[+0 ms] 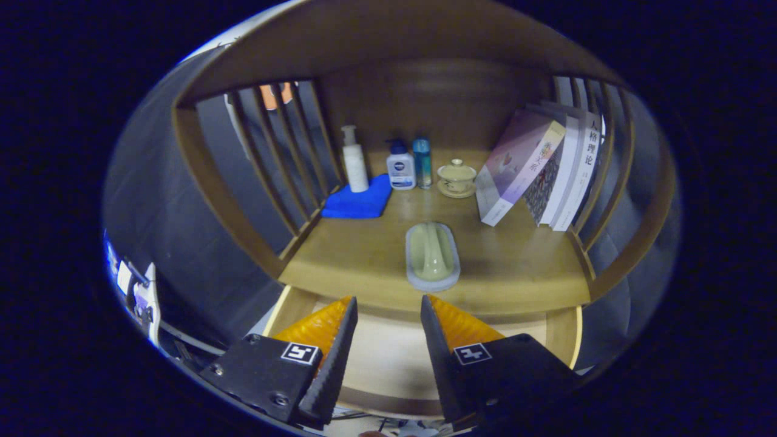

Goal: Pull open the drawer, take out the items inside it, and place them on the countertop above the cabinet.

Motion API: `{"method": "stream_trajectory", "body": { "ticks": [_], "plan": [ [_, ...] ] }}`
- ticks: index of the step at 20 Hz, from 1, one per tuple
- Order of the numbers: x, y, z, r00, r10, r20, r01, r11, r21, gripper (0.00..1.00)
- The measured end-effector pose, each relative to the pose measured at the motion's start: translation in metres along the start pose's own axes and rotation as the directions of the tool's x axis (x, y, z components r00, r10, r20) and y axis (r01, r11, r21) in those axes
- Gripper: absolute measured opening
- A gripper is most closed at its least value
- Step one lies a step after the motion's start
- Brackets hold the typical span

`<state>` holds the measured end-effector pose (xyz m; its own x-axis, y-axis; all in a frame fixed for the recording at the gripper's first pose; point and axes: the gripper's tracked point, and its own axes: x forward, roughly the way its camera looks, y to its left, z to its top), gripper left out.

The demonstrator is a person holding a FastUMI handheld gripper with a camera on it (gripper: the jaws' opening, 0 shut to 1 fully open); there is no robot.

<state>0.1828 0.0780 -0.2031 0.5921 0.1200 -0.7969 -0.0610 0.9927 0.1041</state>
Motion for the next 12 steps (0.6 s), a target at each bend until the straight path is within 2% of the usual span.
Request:
{"method": "stream_trajectory", "body": {
  "ticks": [3, 4, 6, 7, 8, 11, 12],
  "plan": [
    [-0.038, 0.015, -0.01, 0.996, 0.049, 0.071, -0.047, 0.999, -0.025, 0.67],
    [-0.049, 0.021, -0.011, 0.992, 0.066, 0.105, -0.062, 0.997, -0.037, 0.72],
    [-0.071, 0.029, -0.014, 0.979, 0.091, 0.183, -0.081, 0.995, -0.062, 0.73],
    [-0.078, 0.034, -0.019, 0.97, 0.107, 0.219, -0.093, 0.993, -0.073, 0.73],
    [-0.086, 0.039, -0.026, 0.958, 0.126, 0.256, -0.108, 0.991, -0.083, 0.78],
    [-0.104, 0.047, -0.044, 0.915, 0.167, 0.368, -0.132, 0.984, -0.119, 0.79],
    [-0.107, 0.046, -0.051, 0.9, 0.168, 0.402, -0.125, 0.983, -0.132, 0.84]
  ]
}}
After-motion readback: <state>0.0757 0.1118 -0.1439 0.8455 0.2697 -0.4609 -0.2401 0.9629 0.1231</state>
